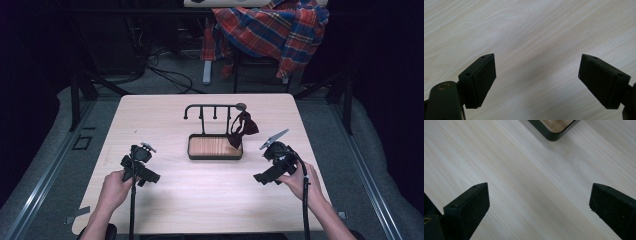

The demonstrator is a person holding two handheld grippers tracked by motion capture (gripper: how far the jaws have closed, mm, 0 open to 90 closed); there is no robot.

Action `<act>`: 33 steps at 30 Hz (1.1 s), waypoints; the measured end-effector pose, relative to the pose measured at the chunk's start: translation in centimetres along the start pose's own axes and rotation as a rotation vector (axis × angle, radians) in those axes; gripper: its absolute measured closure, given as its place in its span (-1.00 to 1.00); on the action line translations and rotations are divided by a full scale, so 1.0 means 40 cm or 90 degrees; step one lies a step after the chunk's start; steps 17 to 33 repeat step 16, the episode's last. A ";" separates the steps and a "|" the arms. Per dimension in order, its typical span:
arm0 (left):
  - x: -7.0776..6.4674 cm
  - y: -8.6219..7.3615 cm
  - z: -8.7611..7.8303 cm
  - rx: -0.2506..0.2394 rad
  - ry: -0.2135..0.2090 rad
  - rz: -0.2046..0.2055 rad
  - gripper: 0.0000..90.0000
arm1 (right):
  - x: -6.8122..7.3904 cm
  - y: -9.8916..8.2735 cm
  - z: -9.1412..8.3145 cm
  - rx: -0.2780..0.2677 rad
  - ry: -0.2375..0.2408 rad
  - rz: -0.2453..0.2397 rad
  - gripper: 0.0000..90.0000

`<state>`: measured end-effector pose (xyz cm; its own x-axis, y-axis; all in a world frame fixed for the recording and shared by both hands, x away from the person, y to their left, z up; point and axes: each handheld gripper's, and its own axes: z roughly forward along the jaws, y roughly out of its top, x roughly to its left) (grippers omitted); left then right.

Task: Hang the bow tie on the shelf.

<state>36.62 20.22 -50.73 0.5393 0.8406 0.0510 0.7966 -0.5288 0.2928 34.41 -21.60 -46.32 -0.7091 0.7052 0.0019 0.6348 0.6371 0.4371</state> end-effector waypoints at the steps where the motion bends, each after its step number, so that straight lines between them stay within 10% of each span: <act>1: 0.000 0.000 0.000 0.000 0.000 0.000 -0.67 | 0.000 0.000 0.000 0.000 0.000 0.000 -0.94; 12: -0.003 0.002 -0.003 -0.003 0.001 0.004 -0.67 | 0.028 -0.075 0.038 0.059 0.013 0.006 -0.92; 33: -0.004 0.003 -0.003 -0.005 0.001 0.004 -0.67 | 0.023 -0.077 0.039 0.062 0.007 0.007 -0.89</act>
